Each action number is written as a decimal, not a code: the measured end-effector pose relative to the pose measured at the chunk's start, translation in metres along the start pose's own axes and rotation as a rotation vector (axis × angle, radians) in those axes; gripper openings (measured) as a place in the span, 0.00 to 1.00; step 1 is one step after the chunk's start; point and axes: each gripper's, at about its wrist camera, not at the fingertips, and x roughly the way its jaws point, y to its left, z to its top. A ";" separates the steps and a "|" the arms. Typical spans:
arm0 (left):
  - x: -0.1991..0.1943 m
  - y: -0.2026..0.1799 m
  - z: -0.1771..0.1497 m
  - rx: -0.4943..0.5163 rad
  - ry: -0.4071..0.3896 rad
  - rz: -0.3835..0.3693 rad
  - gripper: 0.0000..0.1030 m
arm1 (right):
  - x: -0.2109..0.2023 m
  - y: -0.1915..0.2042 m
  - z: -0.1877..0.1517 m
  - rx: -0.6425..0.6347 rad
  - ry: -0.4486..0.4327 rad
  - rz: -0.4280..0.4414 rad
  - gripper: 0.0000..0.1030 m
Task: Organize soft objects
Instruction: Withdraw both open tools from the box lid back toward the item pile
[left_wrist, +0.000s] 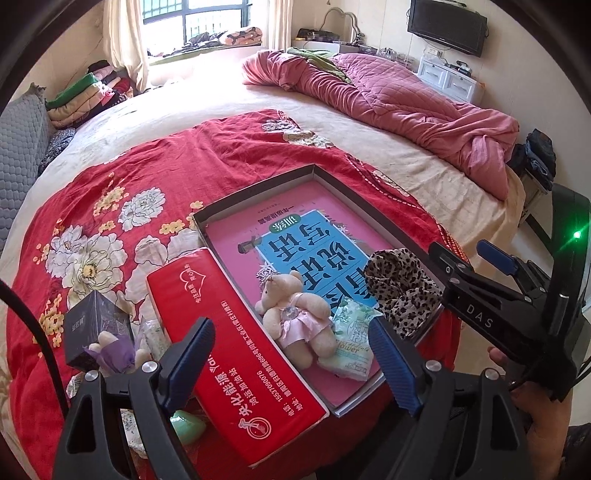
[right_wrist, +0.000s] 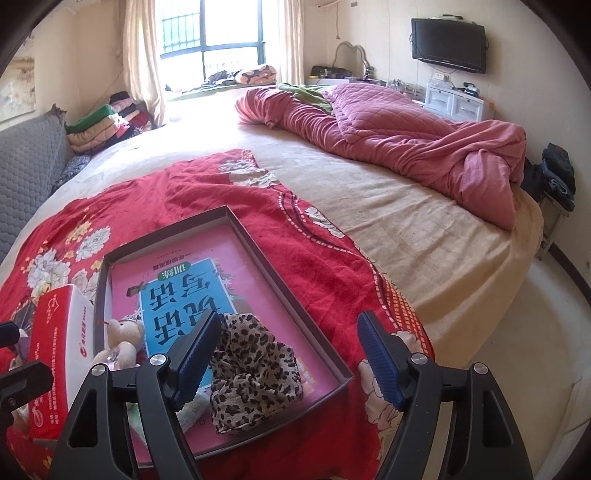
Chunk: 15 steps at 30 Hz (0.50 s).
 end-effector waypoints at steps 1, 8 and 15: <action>-0.001 0.001 -0.001 -0.004 0.002 -0.001 0.82 | -0.003 0.002 0.000 -0.006 -0.006 0.000 0.75; -0.010 0.011 -0.007 -0.015 -0.005 0.010 0.82 | -0.023 0.020 0.005 -0.040 -0.036 0.038 0.75; -0.024 0.026 -0.013 -0.030 -0.020 0.027 0.82 | -0.044 0.040 0.009 -0.084 -0.075 0.064 0.75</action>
